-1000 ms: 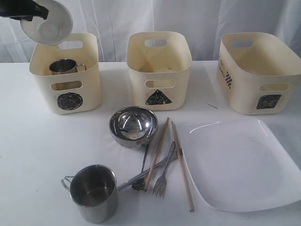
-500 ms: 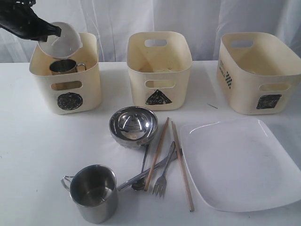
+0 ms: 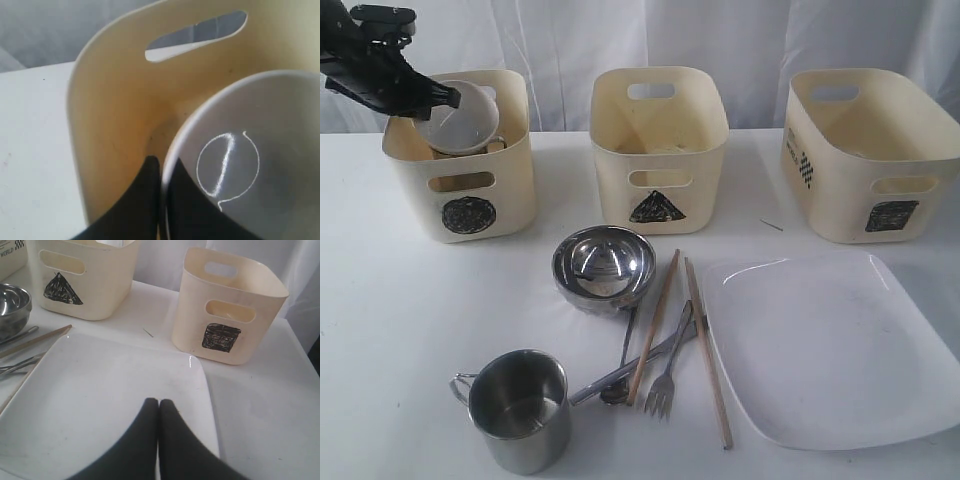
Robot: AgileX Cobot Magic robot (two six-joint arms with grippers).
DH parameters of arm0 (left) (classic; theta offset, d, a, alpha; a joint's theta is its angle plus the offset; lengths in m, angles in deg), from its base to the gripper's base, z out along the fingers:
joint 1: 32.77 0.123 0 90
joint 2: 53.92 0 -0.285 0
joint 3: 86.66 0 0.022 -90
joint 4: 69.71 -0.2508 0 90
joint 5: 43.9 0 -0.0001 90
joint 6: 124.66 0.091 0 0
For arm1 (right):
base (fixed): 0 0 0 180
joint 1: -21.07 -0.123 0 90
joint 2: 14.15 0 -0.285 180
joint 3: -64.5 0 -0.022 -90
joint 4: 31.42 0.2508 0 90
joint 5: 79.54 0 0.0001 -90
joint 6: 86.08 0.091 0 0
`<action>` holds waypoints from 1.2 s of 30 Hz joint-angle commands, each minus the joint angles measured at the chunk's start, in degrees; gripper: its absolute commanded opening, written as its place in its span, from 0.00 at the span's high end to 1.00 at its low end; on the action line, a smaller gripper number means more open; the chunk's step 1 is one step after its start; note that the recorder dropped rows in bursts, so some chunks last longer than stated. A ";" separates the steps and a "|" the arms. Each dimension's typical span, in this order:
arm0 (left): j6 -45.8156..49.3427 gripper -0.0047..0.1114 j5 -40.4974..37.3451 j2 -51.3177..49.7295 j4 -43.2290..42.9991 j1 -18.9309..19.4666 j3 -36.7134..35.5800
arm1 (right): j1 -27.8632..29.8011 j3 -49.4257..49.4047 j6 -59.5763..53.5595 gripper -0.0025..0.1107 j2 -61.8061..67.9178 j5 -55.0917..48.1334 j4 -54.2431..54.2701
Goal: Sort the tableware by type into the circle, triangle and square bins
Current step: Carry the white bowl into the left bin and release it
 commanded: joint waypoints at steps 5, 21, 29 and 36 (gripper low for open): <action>-0.51 0.96 1.22 0.04 -0.85 0.29 0.38 | 0.14 -0.32 0.21 0.98 -0.27 0.55 0.19; -3.14 0.54 -0.38 2.65 -0.85 1.01 0.38 | 0.14 -0.32 1.34 0.98 -0.27 0.55 0.19; 10.78 0.57 -12.86 12.41 11.79 1.01 -0.17 | 0.14 -0.32 1.34 0.98 -0.27 0.55 0.19; 16.10 0.61 -18.33 23.15 18.83 0.38 -9.74 | 0.14 -0.32 1.34 0.98 -0.27 0.55 0.19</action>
